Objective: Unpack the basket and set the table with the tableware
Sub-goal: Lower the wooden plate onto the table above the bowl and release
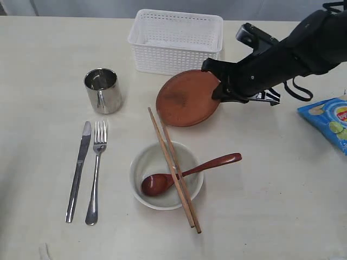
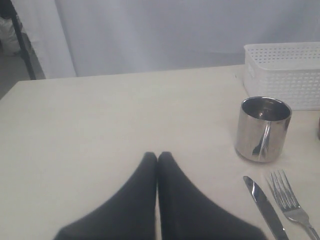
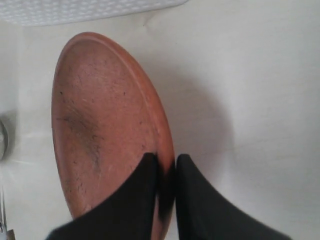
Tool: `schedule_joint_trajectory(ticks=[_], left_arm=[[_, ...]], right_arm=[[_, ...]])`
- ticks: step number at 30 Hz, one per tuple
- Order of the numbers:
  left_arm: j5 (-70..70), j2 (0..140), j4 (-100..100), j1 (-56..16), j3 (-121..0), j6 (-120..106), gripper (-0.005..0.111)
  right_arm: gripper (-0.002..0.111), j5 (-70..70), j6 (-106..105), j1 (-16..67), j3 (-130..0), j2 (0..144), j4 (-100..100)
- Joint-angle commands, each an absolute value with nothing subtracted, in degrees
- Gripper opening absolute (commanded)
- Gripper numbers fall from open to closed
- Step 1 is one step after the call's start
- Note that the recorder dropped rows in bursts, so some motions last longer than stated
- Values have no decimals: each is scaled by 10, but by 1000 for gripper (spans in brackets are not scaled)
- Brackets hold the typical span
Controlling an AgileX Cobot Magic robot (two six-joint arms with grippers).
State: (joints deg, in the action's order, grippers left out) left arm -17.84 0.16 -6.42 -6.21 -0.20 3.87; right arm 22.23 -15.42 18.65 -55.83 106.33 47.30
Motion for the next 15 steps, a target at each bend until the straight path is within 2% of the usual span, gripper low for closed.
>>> schedule_joint_trajectory(ticks=[1, 15], left_arm=[[-174, 0, -57, -66, 0, 39, 0], [-174, 0, -57, -66, 0, 39, 0]], right_arm=[[0, 213, -158, 196, -569, 1070, 466], [0, 198, -163, 217, -579, 1076, 468]])
